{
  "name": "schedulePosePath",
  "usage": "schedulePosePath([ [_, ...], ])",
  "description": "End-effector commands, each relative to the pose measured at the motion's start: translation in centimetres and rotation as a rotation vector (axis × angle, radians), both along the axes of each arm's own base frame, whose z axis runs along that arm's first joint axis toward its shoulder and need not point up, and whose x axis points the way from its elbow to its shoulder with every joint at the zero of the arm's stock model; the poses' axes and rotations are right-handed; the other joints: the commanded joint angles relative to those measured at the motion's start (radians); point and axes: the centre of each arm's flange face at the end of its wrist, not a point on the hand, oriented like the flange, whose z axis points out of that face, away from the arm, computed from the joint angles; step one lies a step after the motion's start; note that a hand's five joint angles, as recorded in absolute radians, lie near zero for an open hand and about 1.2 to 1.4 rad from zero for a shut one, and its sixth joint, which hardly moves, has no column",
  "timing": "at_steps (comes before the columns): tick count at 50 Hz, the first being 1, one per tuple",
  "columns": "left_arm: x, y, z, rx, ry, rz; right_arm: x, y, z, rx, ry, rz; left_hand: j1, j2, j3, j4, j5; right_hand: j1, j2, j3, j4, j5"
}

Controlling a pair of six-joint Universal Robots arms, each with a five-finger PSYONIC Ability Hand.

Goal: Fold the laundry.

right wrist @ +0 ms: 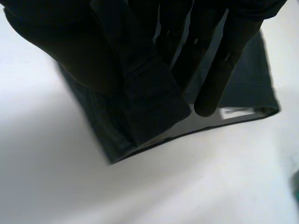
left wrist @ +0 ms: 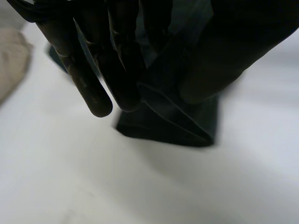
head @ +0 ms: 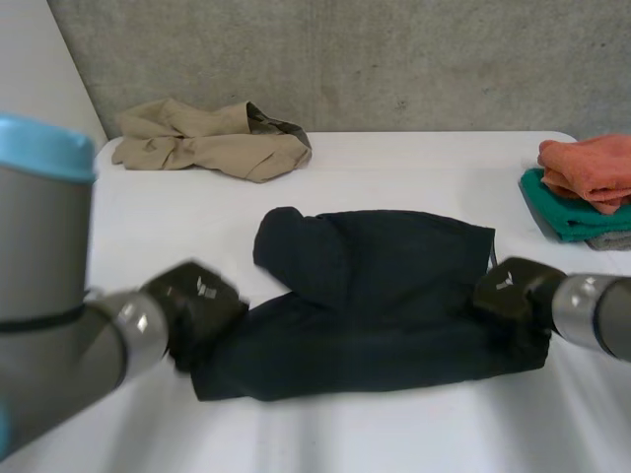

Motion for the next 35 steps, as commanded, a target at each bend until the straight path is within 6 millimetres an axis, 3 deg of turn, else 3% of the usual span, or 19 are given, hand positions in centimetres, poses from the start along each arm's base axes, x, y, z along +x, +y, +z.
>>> schedulePosePath([
  [1,-3.2,-9.1,4.8,-0.354,0.165,0.13,2.8,-7.3,2.5,-0.256,-0.092,-0.077,0.251,0.202,0.207,0.197,0.215,0.299,0.224,0.214,0.199,0.212],
  [2,-3.3,-10.0,6.1,-0.407,0.199,0.149,3.1,-8.3,3.5,-0.311,-0.121,-0.091,0.251,0.202,0.207,0.197,0.215,0.299,0.224,0.214,0.199,0.212],
  [5,-4.1,-13.6,14.6,-0.766,0.517,0.162,4.5,-12.9,12.8,-0.762,-0.405,-0.145,0.251,0.202,0.207,0.197,0.215,0.299,0.224,0.214,0.199,0.212],
  [7,-4.0,-14.2,17.1,-0.88,0.618,0.146,4.7,-13.5,15.2,-0.894,-0.521,-0.14,0.251,0.202,0.207,0.197,0.215,0.299,0.224,0.214,0.199,0.212],
  [8,-4.0,-14.3,19.3,-0.991,0.706,0.107,5.0,-13.5,17.7,-1.023,-0.635,-0.116,0.251,0.202,0.207,0.197,0.215,0.299,0.224,0.214,0.199,0.212],
  [12,-4.0,-13.7,22.5,-1.171,0.846,0.022,4.8,-11.4,23.0,-1.297,-0.847,-0.037,0.251,0.202,0.207,0.197,0.215,0.299,0.224,0.214,0.199,0.212],
  [14,-3.8,-13.6,22.4,-1.172,0.861,0.023,4.7,-10.9,23.5,-1.333,-0.871,-0.023,0.251,0.202,0.207,0.197,0.215,0.299,0.224,0.214,0.199,0.212],
  [19,-3.2,-14.2,19.6,-1.048,0.823,0.083,5.8,-11.1,20.3,-1.212,-0.836,-0.001,0.251,0.202,0.207,0.197,0.215,0.299,0.224,0.214,0.199,0.212],
  [26,-2.7,-15.2,12.8,-0.851,0.746,0.154,6.6,-12.6,13.1,-0.986,-0.691,-0.053,0.251,0.202,0.207,0.197,0.215,0.299,0.224,0.214,0.199,0.212],
  [27,-2.8,-15.3,10.9,-0.806,0.726,0.155,6.7,-12.8,11.3,-0.94,-0.65,-0.064,0.251,0.202,0.207,0.197,0.215,0.299,0.224,0.214,0.199,0.212],
  [30,-3.0,-15.4,7.8,-0.734,0.69,0.152,7.0,-12.7,8.3,-0.868,-0.589,-0.075,0.251,0.202,0.207,0.197,0.215,0.299,0.224,0.214,0.199,0.212],
  [31,-3.3,-15.4,5.2,-0.676,0.657,0.149,7.1,-12.6,6.2,-0.816,-0.548,-0.078,0.251,0.202,0.207,0.197,0.215,0.299,0.224,0.214,0.199,0.212],
  [34,-3.6,-14.9,1.4,-0.578,0.612,0.145,7.2,-12.2,2.9,-0.736,-0.488,-0.085,0.251,0.202,0.207,0.197,0.215,0.299,0.224,0.214,0.199,0.212],
  [35,-3.7,-14.4,-1.0,-0.515,0.583,0.14,7.2,-11.8,1.0,-0.689,-0.448,-0.091,0.251,0.202,0.207,0.197,0.215,0.299,0.224,0.214,0.199,0.212],
])
